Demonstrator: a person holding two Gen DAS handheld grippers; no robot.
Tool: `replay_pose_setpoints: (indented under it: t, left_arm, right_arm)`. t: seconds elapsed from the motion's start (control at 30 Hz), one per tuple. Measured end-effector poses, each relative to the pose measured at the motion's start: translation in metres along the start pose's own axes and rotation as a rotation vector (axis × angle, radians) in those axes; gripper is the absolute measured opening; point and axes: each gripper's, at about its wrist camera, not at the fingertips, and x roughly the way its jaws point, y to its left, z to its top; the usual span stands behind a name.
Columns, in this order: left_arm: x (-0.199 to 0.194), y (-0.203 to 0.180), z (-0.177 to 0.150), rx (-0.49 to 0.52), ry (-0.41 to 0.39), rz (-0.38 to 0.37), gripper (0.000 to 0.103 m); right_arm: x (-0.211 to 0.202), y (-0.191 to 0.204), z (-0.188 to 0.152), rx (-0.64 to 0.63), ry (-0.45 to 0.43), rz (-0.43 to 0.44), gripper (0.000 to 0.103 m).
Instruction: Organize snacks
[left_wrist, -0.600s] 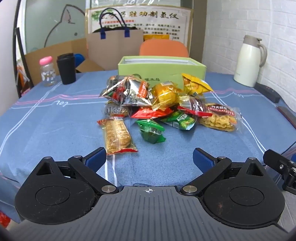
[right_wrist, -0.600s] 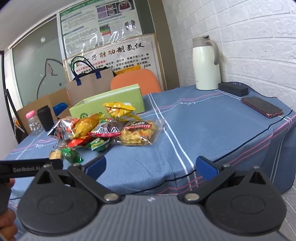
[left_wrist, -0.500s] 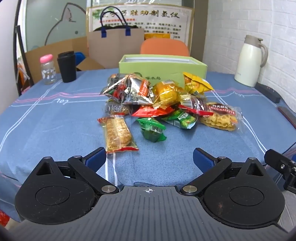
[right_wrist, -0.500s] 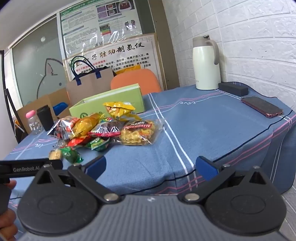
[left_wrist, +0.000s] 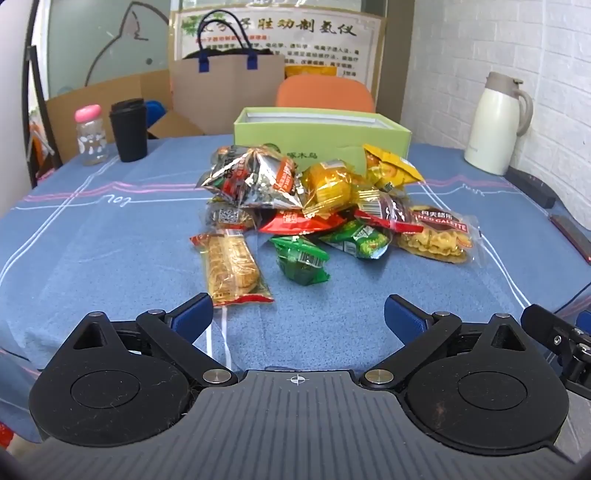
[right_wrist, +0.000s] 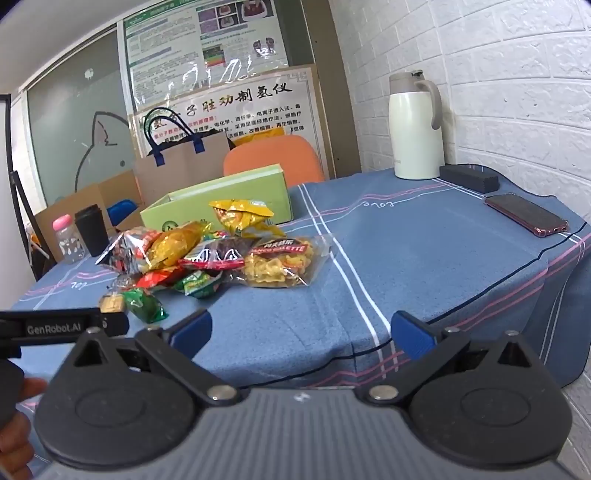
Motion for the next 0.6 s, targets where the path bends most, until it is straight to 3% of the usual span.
replay_pose_setpoints:
  t: [0.6]
  left_arm:
    - [-0.0002,0.0020,-0.0040,-0.004,0.008,-0.020,0.092]
  right_arm:
    - [0.0023,0.0024,-0.0019,-0.012,0.015,0.005,0.103]
